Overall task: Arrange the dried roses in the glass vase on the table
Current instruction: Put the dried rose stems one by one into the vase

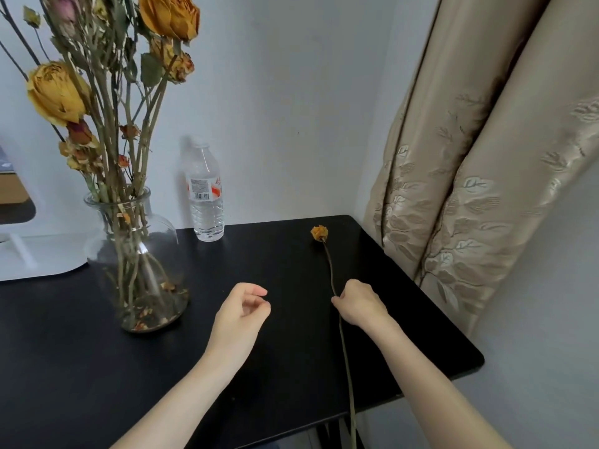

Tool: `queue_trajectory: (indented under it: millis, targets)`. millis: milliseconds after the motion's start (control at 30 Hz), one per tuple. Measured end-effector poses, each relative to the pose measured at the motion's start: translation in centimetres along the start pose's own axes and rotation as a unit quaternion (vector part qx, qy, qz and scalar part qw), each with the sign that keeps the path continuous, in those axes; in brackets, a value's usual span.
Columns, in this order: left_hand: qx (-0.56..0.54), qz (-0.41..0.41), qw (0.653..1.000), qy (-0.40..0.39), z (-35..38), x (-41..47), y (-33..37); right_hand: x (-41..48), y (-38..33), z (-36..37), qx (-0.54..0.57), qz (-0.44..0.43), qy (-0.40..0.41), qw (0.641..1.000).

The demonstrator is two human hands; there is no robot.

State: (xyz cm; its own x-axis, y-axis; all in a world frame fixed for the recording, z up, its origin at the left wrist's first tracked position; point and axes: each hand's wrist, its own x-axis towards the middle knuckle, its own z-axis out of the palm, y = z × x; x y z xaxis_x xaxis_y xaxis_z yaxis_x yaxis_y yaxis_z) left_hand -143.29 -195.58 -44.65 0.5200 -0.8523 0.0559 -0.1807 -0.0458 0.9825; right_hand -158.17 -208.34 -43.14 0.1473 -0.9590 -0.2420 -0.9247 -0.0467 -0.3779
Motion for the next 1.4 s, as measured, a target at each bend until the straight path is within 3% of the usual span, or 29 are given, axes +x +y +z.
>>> queue_trajectory:
  millis: [333, 567, 833, 1033, 1100, 1233, 1400]
  targets:
    - [0.013, -0.005, 1.000, 0.009, -0.9, 0.2, -0.4, 0.0, -0.3, -0.3, -0.004, -0.037, 0.003, 0.999]
    - [0.013, 0.009, 0.999, 0.029, -2.3, 0.3, 0.1, -0.7, -2.0, -1.9, 0.129, -0.112, 0.008, 0.985]
    - [0.056, 0.107, 0.985, 0.123, -6.5, 0.1, 2.5, -3.8, -7.5, -5.7, 0.239, -0.289, 0.056, 0.925]
    - [0.067, 0.123, 0.929, 0.341, -10.9, 0.0, 4.6, -5.4, -12.7, -7.8, 0.342, -0.352, 0.080, 0.867]
    - [0.069, 0.114, 0.916, 0.379, -12.1, 0.5, 4.9, -5.7, -14.3, -8.1, 0.358, -0.368, 0.093, 0.853]
    - [0.099, 0.066, 0.925, 0.360, -13.4, 2.6, 5.6, -6.4, -17.2, -8.9, 0.389, -0.392, 0.133, 0.823]
    - [0.130, 0.090, 0.940, 0.301, -13.2, 4.8, 6.5, -7.1, -19.4, -10.4, 0.402, -0.421, 0.190, 0.790]
